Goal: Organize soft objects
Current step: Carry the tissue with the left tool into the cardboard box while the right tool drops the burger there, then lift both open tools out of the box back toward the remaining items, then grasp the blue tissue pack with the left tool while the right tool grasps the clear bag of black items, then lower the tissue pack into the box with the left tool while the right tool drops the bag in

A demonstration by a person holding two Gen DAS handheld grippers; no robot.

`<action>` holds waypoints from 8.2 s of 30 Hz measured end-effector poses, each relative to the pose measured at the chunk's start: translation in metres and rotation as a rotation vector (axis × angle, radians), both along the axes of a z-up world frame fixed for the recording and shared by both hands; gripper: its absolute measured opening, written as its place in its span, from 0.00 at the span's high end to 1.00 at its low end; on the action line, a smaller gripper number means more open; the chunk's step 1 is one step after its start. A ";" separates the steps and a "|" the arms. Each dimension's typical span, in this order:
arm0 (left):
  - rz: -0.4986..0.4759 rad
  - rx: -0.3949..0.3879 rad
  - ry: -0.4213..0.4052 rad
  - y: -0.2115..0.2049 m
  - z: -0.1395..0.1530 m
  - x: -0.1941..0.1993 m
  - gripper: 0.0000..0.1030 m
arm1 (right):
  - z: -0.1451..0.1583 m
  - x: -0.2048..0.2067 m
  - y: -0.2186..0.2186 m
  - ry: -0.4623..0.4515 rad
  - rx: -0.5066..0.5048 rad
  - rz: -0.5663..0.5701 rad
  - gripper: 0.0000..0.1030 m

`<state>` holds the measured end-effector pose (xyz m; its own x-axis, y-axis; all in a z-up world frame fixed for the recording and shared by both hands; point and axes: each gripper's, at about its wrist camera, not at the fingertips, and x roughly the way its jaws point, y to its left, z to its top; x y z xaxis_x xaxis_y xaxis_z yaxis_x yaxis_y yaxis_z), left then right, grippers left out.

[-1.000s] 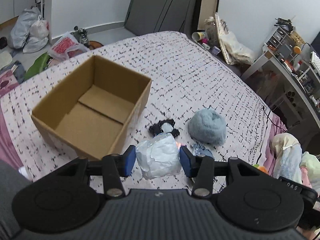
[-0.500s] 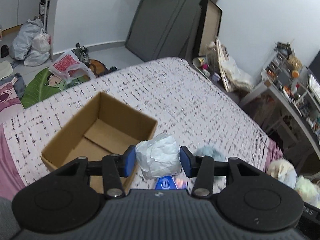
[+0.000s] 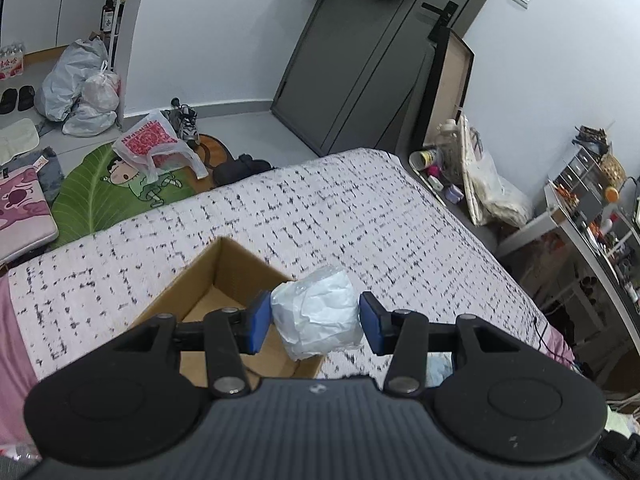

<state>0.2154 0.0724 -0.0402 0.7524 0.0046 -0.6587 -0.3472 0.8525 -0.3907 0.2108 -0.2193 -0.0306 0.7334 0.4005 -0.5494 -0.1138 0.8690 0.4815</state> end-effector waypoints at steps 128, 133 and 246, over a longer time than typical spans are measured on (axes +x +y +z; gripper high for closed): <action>-0.047 0.195 0.171 -0.118 -0.057 -0.039 0.08 | -0.097 0.003 -0.074 0.186 0.050 0.073 0.00; -0.021 0.162 0.235 -0.128 -0.082 -0.027 0.08 | -0.113 0.019 -0.060 0.230 0.024 0.078 0.00; 0.070 -0.133 0.123 0.065 -0.066 -0.047 0.31 | -0.045 0.021 0.102 0.129 -0.034 0.104 0.72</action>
